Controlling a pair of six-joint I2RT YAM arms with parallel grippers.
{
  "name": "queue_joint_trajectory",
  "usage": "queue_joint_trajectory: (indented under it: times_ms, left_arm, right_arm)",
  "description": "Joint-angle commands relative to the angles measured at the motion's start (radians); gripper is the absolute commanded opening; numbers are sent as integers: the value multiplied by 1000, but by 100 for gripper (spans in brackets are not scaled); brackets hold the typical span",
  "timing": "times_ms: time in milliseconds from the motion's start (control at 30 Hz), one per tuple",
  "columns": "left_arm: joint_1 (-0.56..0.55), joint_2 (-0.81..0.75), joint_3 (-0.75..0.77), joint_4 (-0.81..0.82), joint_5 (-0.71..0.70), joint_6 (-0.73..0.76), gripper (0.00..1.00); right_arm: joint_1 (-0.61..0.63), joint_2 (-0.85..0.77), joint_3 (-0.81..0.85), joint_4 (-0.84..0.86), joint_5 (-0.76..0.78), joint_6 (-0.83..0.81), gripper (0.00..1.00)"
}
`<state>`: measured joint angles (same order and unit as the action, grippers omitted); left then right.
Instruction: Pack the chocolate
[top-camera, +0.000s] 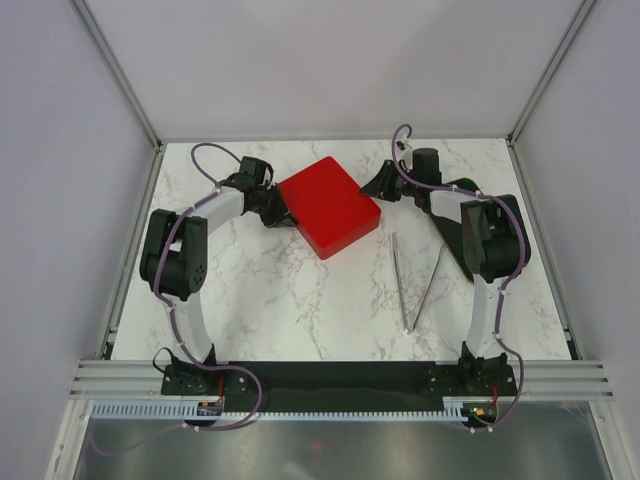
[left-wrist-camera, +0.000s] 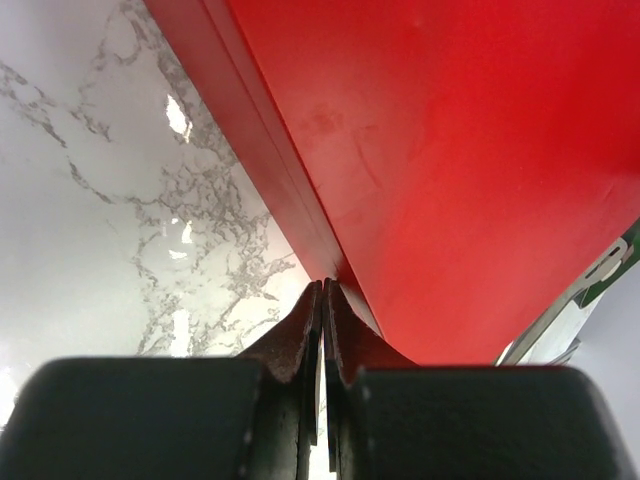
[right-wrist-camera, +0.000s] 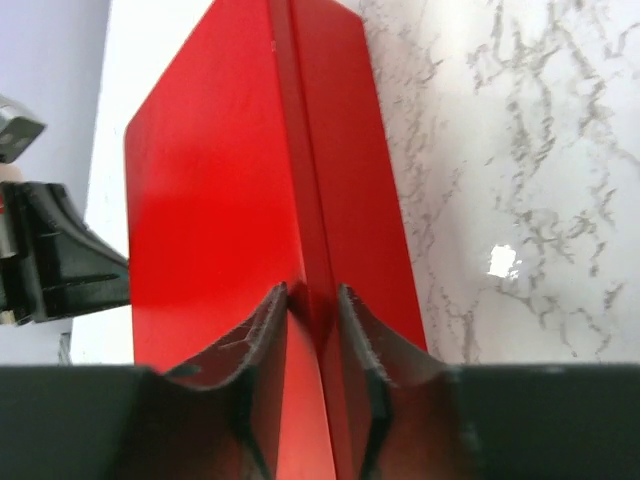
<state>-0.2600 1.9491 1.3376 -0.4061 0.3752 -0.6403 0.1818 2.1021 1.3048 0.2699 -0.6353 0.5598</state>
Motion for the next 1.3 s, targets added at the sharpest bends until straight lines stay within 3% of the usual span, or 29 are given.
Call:
queue_joint_trajectory:
  times_ms: [0,100,267,367,467,500,600,733,933,1100,1267]
  left_arm:
    - [-31,-84,3,72,51,-45,7]
    - [-74,-91,-9,87,53,-62,7]
    - [-139,-82,-46,156,93,-113,6]
    - [-137,-125,-51,132,87,-121,6]
    - [-121,-171,0,89,47,-79,7]
    - [-114,-176,23,79,31,-62,7]
    - [-79,-168,128,58,8,16,7]
    - [-25,-102,253,53,-2,88,7]
    - [10,102,380,50,-13,152,6]
    - [19,186,312,49,-53,148,6]
    - [21,182,218,9,-131,90,6]
  right_arm:
    - [-16,44,88,-236,69,-69,36]
    - [-31,41,215,-293,91,-77,48]
    - [-42,19,356,-411,149,-86,51]
    - [-45,-34,340,-449,195,-89,47]
    - [-44,-89,288,-452,200,-80,28]
    - [-39,-105,268,-439,185,-69,17]
    - [-25,-154,142,-302,56,17,0]
    - [24,-166,1,-80,-41,153,0]
    - [62,-56,-168,101,-55,210,0]
    - [44,13,-199,91,-64,161,0]
    - [33,18,-76,-99,-32,45,0]
